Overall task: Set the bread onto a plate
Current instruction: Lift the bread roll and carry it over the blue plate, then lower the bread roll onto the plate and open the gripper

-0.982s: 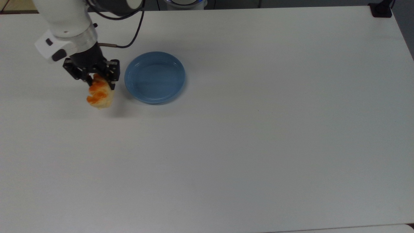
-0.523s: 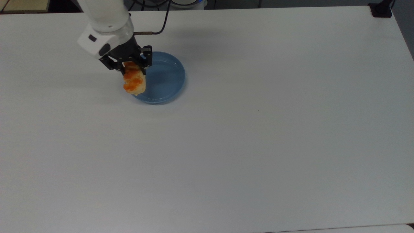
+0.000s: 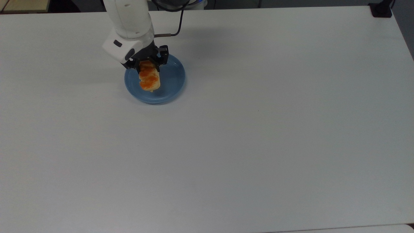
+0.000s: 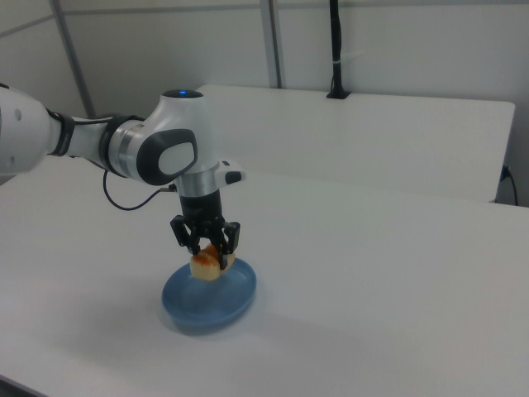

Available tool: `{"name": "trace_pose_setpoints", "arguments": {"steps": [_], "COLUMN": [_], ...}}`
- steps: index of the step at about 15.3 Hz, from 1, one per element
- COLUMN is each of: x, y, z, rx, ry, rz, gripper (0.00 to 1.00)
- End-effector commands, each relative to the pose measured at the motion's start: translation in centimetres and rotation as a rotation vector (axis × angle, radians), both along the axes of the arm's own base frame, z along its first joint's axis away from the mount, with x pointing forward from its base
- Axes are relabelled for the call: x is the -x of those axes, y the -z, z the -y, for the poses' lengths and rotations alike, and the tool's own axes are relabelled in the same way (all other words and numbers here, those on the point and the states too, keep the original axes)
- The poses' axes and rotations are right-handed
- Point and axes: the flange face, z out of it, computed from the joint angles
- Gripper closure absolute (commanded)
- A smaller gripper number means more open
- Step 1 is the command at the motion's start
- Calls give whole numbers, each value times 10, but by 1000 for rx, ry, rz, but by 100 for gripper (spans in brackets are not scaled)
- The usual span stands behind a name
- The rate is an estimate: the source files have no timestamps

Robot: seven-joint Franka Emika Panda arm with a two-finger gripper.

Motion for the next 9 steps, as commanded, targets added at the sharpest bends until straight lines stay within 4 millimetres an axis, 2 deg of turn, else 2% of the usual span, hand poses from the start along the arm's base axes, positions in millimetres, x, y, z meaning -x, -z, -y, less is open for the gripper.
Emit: {"name": "trace_pose_setpoints", "arguments": {"steps": [1,2,5,9], "x": [13,12,10,10], "y": [7,11,21,26], "z": [-21,-25,-27,-34], "rx": [19,21,34,43], "ry": [-8,-8,16,27], "rz": [-31,-37,-53,-63], "gripper": [41,37,0,0]}}
